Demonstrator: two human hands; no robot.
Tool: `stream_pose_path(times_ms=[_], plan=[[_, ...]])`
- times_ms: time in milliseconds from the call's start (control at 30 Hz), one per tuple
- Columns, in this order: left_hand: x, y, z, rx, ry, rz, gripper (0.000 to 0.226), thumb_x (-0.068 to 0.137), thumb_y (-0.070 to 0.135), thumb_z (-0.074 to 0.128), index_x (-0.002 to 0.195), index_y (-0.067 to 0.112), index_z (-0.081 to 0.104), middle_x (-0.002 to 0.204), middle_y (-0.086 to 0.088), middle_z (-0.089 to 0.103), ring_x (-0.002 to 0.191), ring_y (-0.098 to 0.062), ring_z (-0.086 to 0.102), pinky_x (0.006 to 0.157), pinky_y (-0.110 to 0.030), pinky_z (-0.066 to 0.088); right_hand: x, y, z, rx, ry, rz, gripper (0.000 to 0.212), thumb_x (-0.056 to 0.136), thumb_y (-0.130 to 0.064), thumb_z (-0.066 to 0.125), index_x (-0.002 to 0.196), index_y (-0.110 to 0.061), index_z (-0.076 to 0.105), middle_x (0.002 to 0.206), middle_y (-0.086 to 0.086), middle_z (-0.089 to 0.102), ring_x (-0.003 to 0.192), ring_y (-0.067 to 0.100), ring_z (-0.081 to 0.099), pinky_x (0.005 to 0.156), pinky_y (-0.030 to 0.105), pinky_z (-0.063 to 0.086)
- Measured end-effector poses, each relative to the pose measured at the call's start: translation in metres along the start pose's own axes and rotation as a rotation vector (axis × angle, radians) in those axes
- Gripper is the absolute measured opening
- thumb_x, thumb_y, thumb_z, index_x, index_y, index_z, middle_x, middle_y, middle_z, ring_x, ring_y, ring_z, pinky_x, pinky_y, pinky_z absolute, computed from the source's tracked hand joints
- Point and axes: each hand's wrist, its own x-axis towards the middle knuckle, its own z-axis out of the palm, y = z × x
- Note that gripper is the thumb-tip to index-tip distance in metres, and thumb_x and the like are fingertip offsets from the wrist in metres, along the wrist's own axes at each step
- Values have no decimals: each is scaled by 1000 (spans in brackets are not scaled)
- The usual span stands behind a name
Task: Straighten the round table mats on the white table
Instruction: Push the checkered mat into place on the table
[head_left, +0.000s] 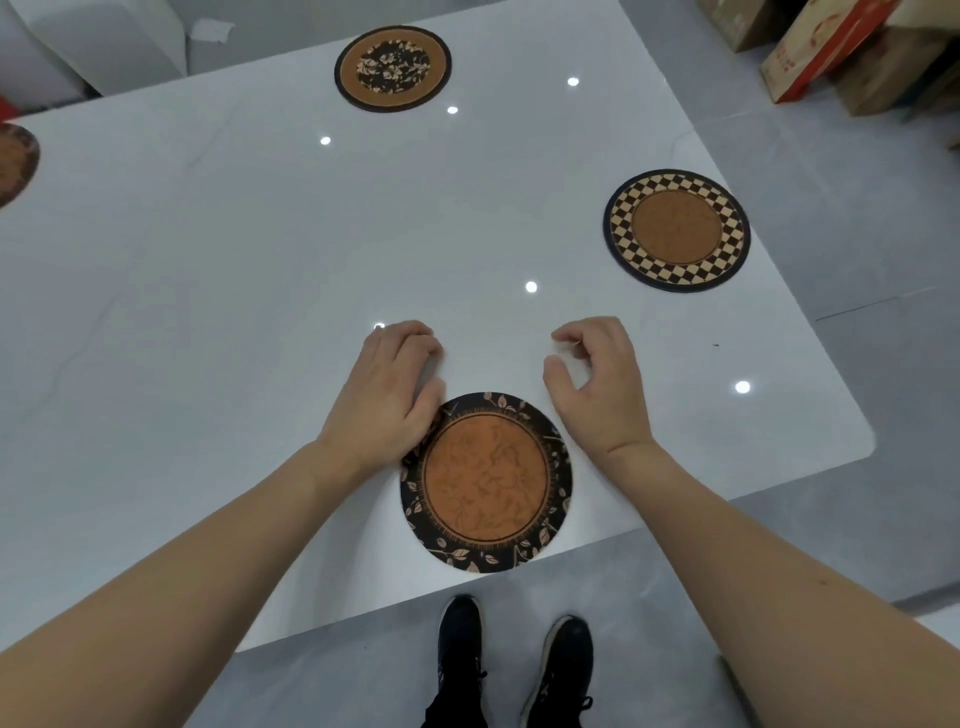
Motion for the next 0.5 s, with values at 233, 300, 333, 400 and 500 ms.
stream_pose_path(times_ms=[233, 300, 333, 400, 500], plan=[[87, 56, 26, -35, -66, 84, 47, 97, 26, 52, 140, 9, 43, 150, -9, 38, 140, -22, 27, 111, -20, 15, 37, 47, -74, -373, 298, 180, 53, 80, -30, 54, 128, -12, 47, 130, 7, 49, 121, 24, 44, 103, 39, 32], [117, 73, 39, -40, -83, 101, 54, 97, 32, 51, 145, 12, 38, 155, -8, 31, 144, -22, 21, 115, -26, 15, 50, 69, -92, -520, 183, 271, 70, 79, -38, 55, 140, -12, 34, 146, 12, 36, 136, 30, 30, 113, 45, 21], [131, 81, 45, -36, -92, 110, 58, 97, 35, 51, 147, 12, 35, 157, -8, 27, 146, -23, 18, 117, -30, 14, 56, 78, -98, -558, 110, 303, 78, 79, -42, 55, 144, -13, 26, 152, 13, 27, 141, 31, 20, 116, 47, 13], [157, 90, 55, -3, -122, 136, 67, 95, 41, 52, 151, 13, 28, 160, -9, 21, 148, -24, 12, 120, -35, 10, 67, 92, -106, -581, 9, 305, 88, 79, -49, 53, 149, -14, 13, 159, 13, 13, 146, 29, 7, 119, 47, 4], [193, 87, 61, 94, -188, 186, 82, 88, 57, 50, 154, 18, 20, 163, -7, 15, 150, -23, 5, 121, -36, 3, 82, 103, -108, -628, -41, 210, 87, 83, -54, 46, 151, -12, 11, 160, 12, 10, 147, 29, 5, 119, 46, 3]])
